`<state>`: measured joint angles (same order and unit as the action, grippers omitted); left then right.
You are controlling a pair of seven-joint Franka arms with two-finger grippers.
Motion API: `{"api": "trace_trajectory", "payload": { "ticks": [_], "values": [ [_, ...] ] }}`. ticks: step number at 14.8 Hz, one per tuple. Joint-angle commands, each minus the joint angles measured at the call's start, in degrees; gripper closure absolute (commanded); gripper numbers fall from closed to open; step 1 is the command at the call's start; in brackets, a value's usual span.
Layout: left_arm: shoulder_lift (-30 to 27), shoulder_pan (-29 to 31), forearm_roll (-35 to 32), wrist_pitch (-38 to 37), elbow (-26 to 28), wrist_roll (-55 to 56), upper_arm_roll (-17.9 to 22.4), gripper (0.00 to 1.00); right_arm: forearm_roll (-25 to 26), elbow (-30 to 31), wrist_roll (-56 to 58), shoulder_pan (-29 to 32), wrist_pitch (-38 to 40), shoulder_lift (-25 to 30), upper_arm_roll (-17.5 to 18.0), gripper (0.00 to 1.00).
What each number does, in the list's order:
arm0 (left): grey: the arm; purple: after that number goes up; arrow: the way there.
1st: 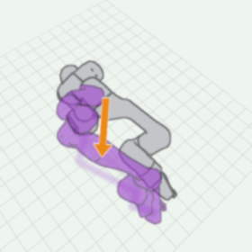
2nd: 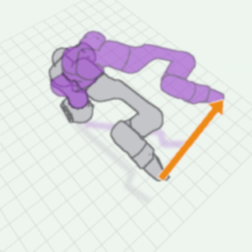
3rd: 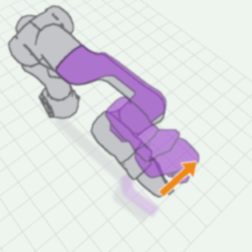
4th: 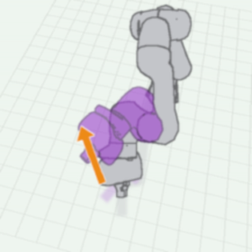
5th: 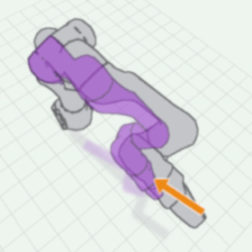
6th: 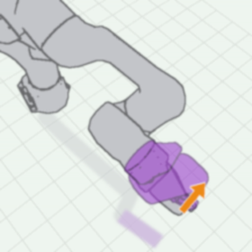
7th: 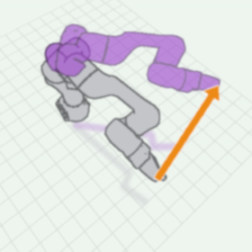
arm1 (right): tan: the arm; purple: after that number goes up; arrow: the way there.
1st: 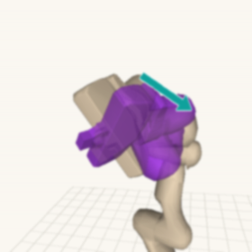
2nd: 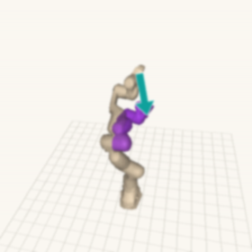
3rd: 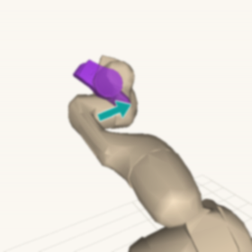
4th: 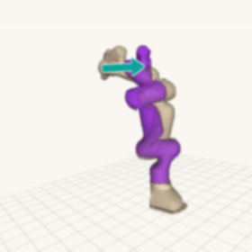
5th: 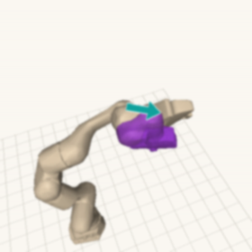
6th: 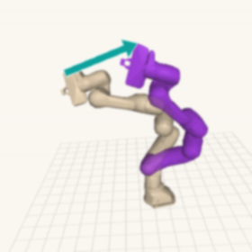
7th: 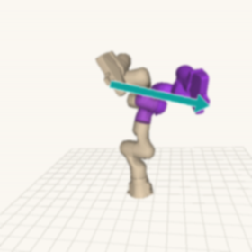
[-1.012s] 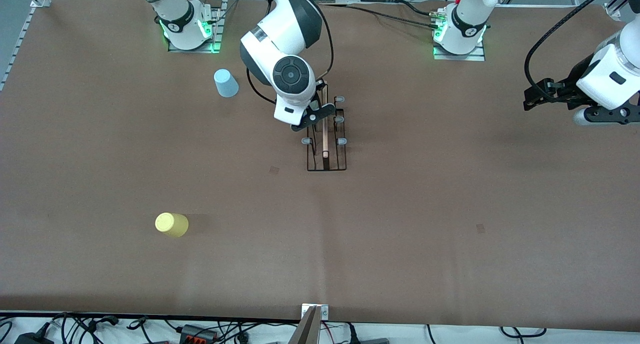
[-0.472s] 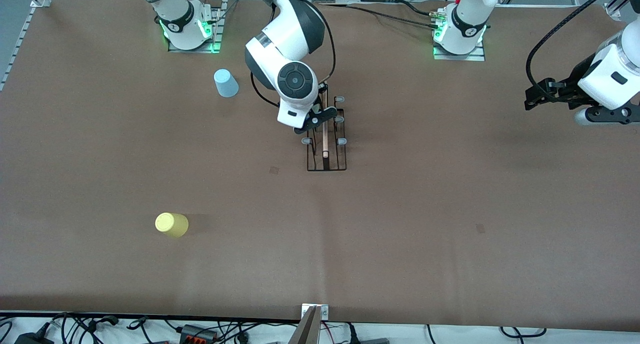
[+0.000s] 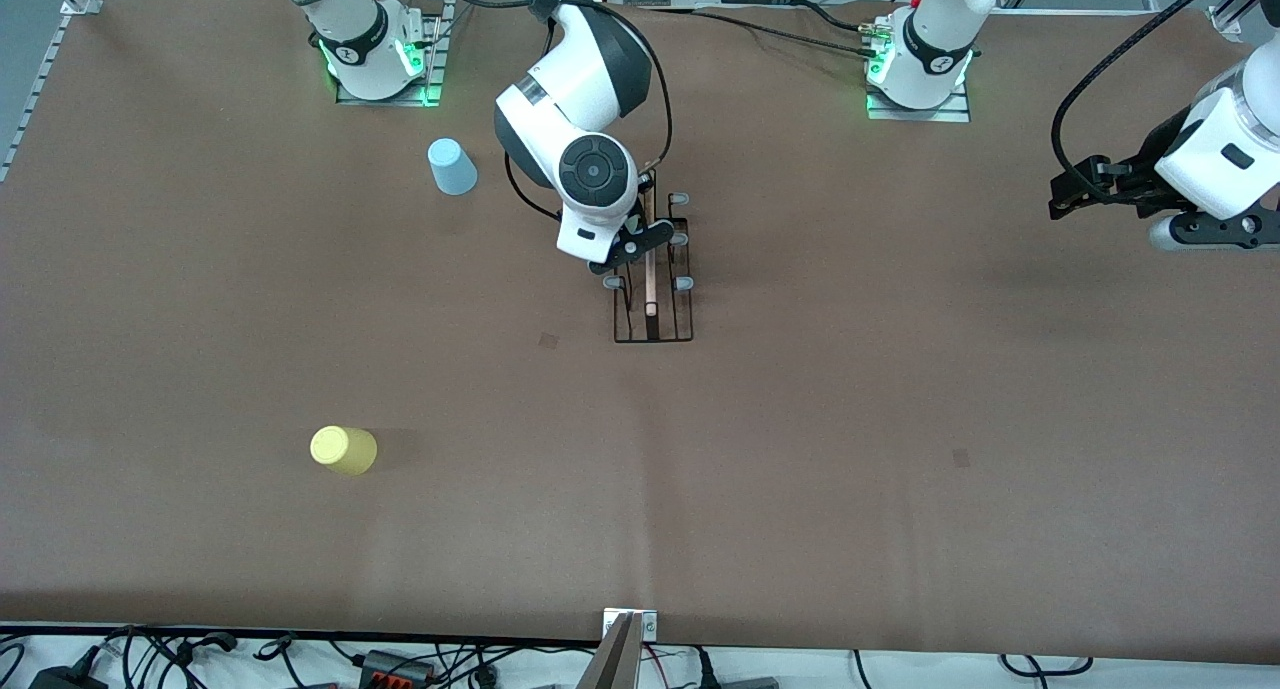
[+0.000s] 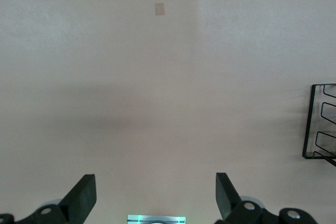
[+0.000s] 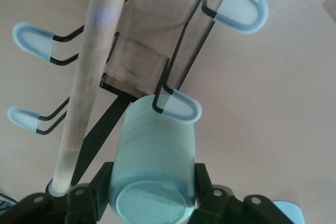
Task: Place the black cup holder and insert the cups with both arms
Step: 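Hang the teal cup onto a rack hook with the right gripper, then open the right gripper and move it to the yellow cup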
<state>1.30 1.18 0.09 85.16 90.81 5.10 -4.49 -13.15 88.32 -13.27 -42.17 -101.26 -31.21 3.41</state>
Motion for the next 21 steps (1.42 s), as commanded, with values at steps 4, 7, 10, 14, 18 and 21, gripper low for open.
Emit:
{"api": "trace_trajectory", "payload": {
  "ticks": [4,7,10,14,18,21],
  "values": [
    [0.2,0.1,0.5,-1.5,-1.8,-1.4,0.5,0.0,0.3,-0.7,-2.8,-1.0,-0.3,-0.1,-0.5,0.0],
    [0.2,0.2,0.5,-1.5,-1.8,-1.4,0.5,0.0,0.1,-0.7,-4.0,-0.7,0.0,0.2,-0.5,0.0],
    [0.2,0.2,0.6,-1.5,-1.9,-1.4,0.5,0.0,0.0,-0.8,-4.0,-0.5,0.3,1.4,-0.8,0.0],
    [0.2,0.2,0.6,-1.5,-1.9,-1.4,0.5,0.0,0.5,-4.0,-5.9,0.1,2.7,3.4,-2.3,0.0],
    [0.2,0.2,0.6,-1.5,-1.9,-1.4,0.5,0.0,0.5,-8.4,-6.3,0.2,8.0,4.5,-9.4,0.0],
    [0.2,0.3,0.7,-1.5,-1.9,-1.4,0.5,0.0,0.9,-8.5,-6.6,0.3,8.6,4.7,-16.4,0.0]
  ]
}}
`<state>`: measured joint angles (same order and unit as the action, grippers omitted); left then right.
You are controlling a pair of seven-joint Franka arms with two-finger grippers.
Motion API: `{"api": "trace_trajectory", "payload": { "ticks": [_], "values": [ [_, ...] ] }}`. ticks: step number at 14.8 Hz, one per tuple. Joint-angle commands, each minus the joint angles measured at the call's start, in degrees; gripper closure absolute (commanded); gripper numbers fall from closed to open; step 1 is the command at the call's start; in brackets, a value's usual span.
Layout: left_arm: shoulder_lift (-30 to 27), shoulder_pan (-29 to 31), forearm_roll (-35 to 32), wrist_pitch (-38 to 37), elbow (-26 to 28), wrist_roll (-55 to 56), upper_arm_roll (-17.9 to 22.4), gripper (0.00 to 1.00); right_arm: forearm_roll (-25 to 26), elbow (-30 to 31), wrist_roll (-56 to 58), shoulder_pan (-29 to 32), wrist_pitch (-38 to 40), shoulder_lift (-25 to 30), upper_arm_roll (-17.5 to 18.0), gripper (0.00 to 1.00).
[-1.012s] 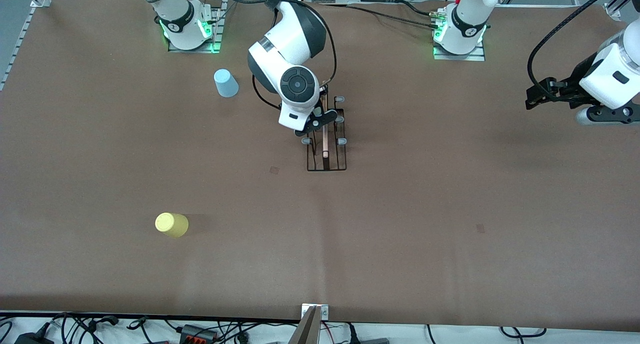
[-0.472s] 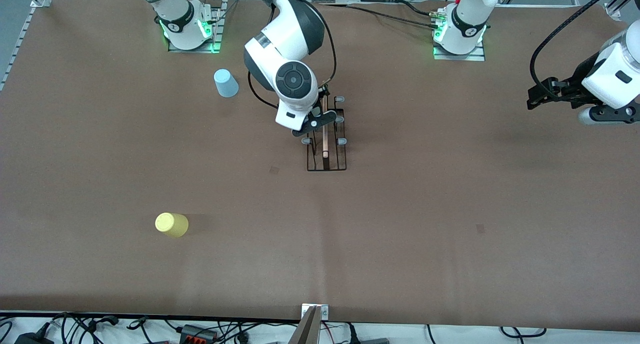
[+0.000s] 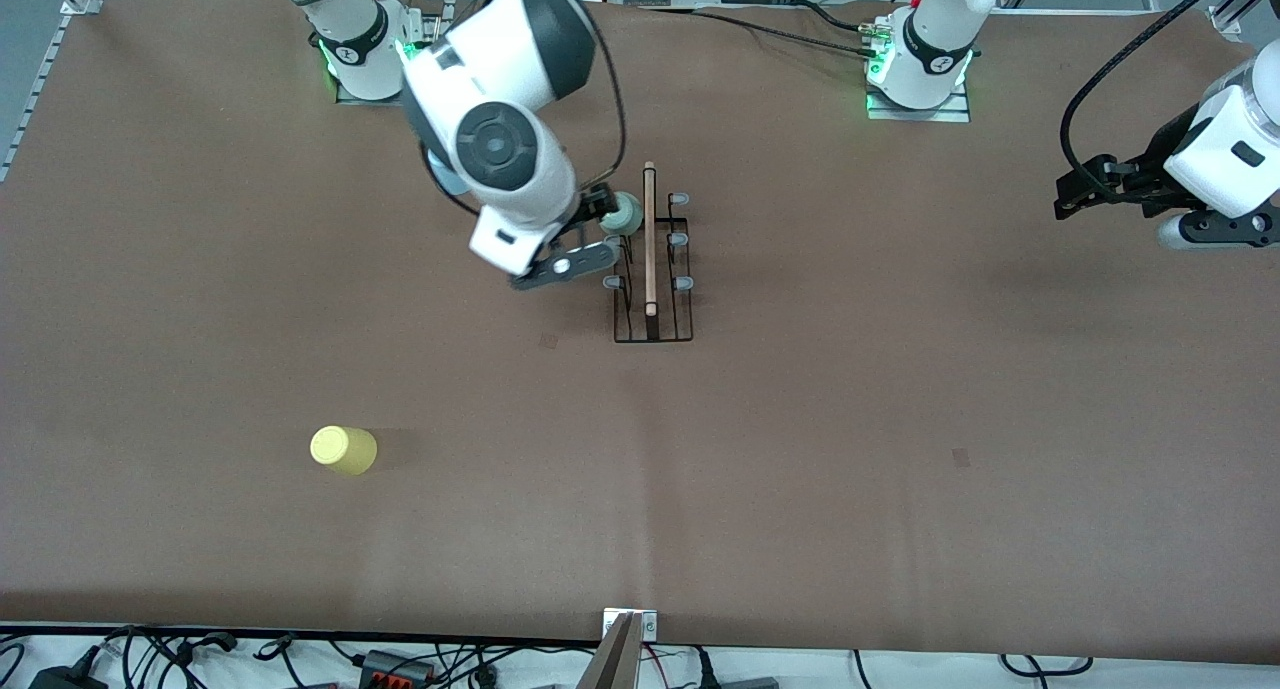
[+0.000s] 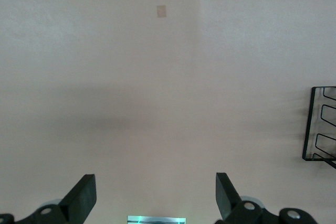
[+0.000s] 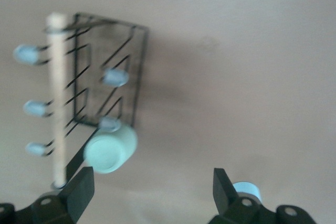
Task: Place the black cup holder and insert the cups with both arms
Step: 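Open the right gripper and move it to the yellow cup, then lower the right gripper and close it on the yellow cup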
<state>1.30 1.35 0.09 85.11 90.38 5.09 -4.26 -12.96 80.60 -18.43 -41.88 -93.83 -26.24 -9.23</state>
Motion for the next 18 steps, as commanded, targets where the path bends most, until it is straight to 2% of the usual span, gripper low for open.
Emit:
{"api": "trace_trajectory", "payload": {
  "ticks": [1,4,5,10,14,18],
  "values": [
    [0.2,0.1,0.7,-1.4,-1.4,-1.4,0.3,0.0,1.4,-0.7,-1.7,0.0,0.9,-0.4,-6.2,0.0],
    [0.3,0.3,0.6,-1.4,-1.4,-1.5,0.3,0.0,2.5,-0.7,-1.6,0.7,-1.5,-2.2,-13.4,0.0],
    [0.3,0.5,0.7,-1.4,-1.4,-1.5,0.3,0.0,2.5,-0.8,-1.0,1.4,-3.7,-3.0,-14.8,0.0],
    [0.3,0.7,0.7,-1.4,-1.4,-1.5,0.3,0.0,2.0,-0.8,-0.8,9.5,-13.8,-6.8,-15.1,0.0],
    [0.3,0.7,0.7,-1.4,-1.4,-1.5,0.3,0.0,2.0,-0.7,-0.4,13.0,-19.8,-10.1,-15.1,0.0],
    [0.3,1.0,0.7,-1.4,-1.3,-1.5,0.3,0.0,-1.0,-0.8,7.8,17.5,-24.9,-14.1,-14.6,0.0]
  ]
}}
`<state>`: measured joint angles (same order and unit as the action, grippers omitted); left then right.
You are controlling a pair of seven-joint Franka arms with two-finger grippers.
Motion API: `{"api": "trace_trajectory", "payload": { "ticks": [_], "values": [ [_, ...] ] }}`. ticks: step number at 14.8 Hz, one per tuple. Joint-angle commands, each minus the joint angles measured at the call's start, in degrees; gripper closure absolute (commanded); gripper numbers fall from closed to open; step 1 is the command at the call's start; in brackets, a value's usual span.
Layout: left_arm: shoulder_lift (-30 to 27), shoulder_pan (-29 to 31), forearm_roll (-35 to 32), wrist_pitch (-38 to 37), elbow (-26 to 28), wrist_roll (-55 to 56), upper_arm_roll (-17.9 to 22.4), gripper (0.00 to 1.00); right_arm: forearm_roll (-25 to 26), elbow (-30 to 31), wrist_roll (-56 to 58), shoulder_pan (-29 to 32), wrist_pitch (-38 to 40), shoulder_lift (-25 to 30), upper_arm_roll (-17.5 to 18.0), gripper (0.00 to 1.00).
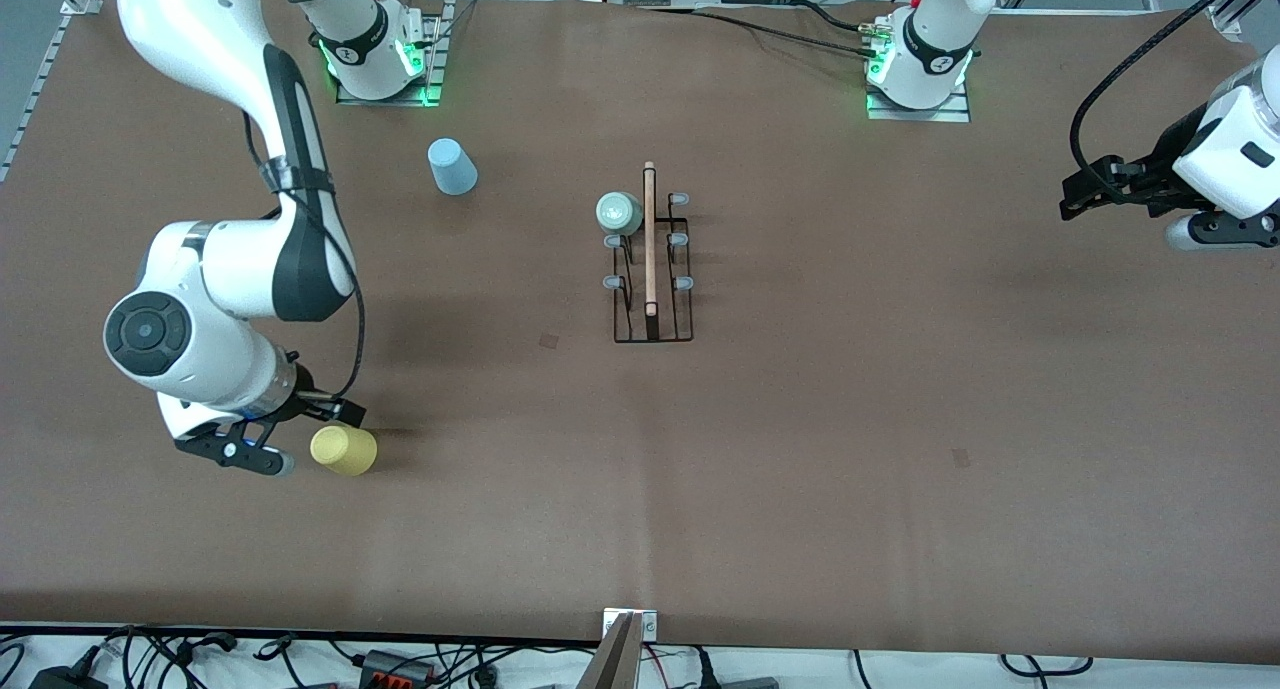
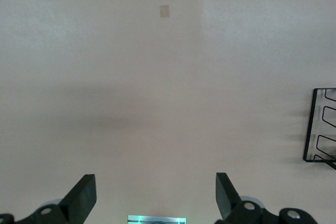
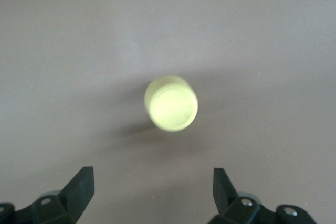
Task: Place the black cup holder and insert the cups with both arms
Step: 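Lower the right gripper and close it on the yellow cup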
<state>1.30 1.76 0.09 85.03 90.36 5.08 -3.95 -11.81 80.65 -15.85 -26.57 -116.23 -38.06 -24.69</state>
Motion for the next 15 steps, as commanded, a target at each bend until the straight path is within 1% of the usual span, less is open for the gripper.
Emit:
{"api": "trace_trajectory", "payload": {
  "ticks": [1,4,8,9,12,13,15],
  "values": [
    [0.3,0.6,0.7,-1.4,-1.4,-1.5,0.0,0.0,-2.7,-0.8,7.8,2.8,-3.7,-3.1,0.9,0.0],
    [0.3,0.7,0.7,-1.4,-1.3,-1.5,0.0,0.0,-2.8,-0.8,8.8,3.1,-7.6,-5.1,0.9,0.0],
    [0.3,0.8,0.7,-1.4,-1.3,-1.5,0.0,0.0,-4.3,-0.8,11.7,3.1,-11.7,-6.8,0.9,0.0],
    [0.3,0.8,0.7,-1.4,-1.4,-1.5,0.0,0.0,-4.4,-0.8,12.5,3.2,-11.8,-7.0,1.0,0.0],
    [0.3,0.8,0.7,-1.4,-1.3,-1.5,0.0,0.0,-8.5,-0.8,19.0,4.0,-11.7,-8.1,1.1,0.0],
    [0.3,0.8,0.7,-1.4,-1.3,-1.5,0.0,0.0,-9.7,-0.8,19.5,4.3,-11.6,-8.6,1.1,0.0],
    [0.3,0.8,0.7,-1.4,-1.3,-1.5,0.0,0.0,-10.0,-0.8,19.7,4.3,-11.6,-8.9,1.2,0.0]
  ]
}}
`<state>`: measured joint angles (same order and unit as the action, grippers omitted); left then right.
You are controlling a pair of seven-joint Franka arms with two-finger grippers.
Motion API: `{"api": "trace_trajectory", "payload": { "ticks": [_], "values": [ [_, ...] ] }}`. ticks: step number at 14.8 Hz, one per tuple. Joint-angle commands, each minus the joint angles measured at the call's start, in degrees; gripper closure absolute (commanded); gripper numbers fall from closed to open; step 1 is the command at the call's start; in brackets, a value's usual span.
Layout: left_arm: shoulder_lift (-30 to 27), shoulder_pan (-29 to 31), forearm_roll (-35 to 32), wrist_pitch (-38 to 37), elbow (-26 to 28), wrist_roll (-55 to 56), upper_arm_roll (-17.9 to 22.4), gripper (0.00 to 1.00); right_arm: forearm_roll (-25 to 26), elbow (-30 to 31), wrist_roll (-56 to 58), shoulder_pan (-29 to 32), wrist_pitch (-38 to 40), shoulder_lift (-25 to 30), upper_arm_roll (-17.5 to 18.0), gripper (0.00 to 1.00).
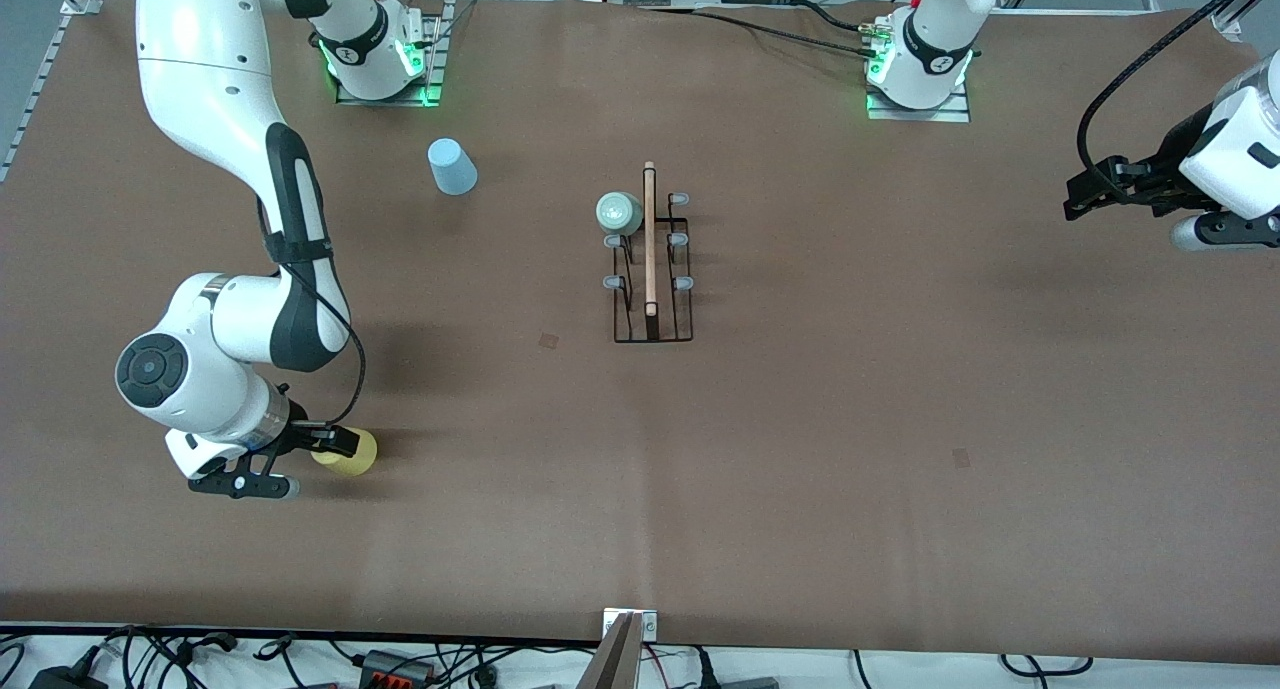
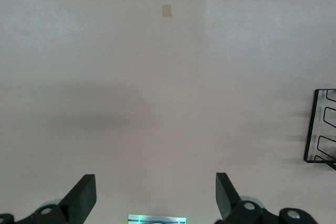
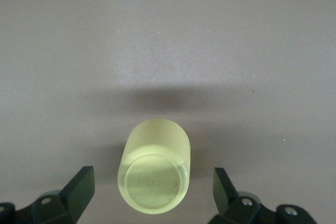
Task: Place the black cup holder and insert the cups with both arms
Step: 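Lower the right gripper and close it on the yellow cup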
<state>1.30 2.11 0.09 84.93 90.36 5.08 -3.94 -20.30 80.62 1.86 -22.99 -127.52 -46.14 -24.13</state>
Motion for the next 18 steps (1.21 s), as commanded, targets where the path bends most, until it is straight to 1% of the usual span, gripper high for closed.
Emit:
{"api": "trace_trajectory", "payload": {
  "ticks": [1,16,18],
  "values": [
    [0.3,0.4,0.7,-1.3,-1.3,-1.5,0.0,0.0,-1.5,-0.9,2.0,0.8,-0.3,-1.1,0.8,0.0],
    [0.4,0.6,0.8,-1.3,-1.3,-1.5,0.0,0.0,-1.5,-2.8,4.0,0.8,-0.1,-3.7,0.8,0.0],
    [0.4,0.6,0.8,-1.3,-1.3,-1.5,0.0,0.0,-1.5,-3.2,4.2,0.8,-0.1,-4.0,0.8,0.07]
  ]
}}
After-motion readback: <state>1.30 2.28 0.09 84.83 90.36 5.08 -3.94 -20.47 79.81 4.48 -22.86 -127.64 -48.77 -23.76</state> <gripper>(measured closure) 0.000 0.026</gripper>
